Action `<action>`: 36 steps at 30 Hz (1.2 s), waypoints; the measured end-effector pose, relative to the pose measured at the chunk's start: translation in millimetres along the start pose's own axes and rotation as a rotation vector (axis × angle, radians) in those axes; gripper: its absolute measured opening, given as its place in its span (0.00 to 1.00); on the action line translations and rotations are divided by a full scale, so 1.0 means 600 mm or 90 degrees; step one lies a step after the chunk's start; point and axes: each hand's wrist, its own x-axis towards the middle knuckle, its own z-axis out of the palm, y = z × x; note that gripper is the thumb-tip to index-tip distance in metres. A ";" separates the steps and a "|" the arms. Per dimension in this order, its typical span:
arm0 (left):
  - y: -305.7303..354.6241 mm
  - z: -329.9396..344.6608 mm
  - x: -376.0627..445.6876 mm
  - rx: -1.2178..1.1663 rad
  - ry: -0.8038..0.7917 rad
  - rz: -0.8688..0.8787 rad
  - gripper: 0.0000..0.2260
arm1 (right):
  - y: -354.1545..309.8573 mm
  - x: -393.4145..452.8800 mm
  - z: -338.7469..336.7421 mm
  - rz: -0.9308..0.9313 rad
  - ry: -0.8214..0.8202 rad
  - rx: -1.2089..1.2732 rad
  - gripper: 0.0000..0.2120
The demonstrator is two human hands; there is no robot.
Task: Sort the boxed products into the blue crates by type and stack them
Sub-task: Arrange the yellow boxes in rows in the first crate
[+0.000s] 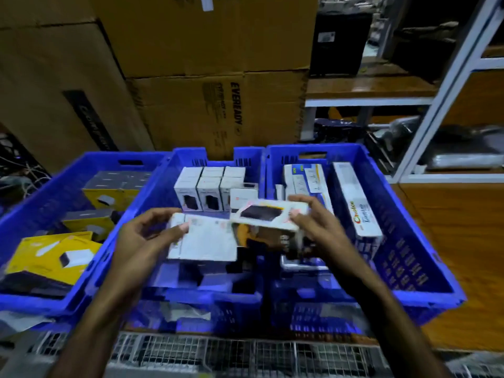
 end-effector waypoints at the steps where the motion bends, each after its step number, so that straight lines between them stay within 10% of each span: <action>1: -0.004 -0.024 0.006 0.019 0.001 -0.008 0.12 | 0.006 0.008 0.029 -0.001 -0.035 -0.050 0.11; 10: -0.074 -0.131 0.135 0.218 -0.212 -0.025 0.14 | 0.038 0.064 0.209 -0.006 -0.311 -0.599 0.32; 27: -0.152 -0.190 0.164 -0.006 -0.236 0.091 0.07 | 0.094 0.051 0.258 0.053 -0.022 -0.378 0.10; 36: -0.155 -0.299 0.089 -0.031 -0.103 0.111 0.06 | 0.093 0.076 0.407 -0.023 -0.114 -0.303 0.10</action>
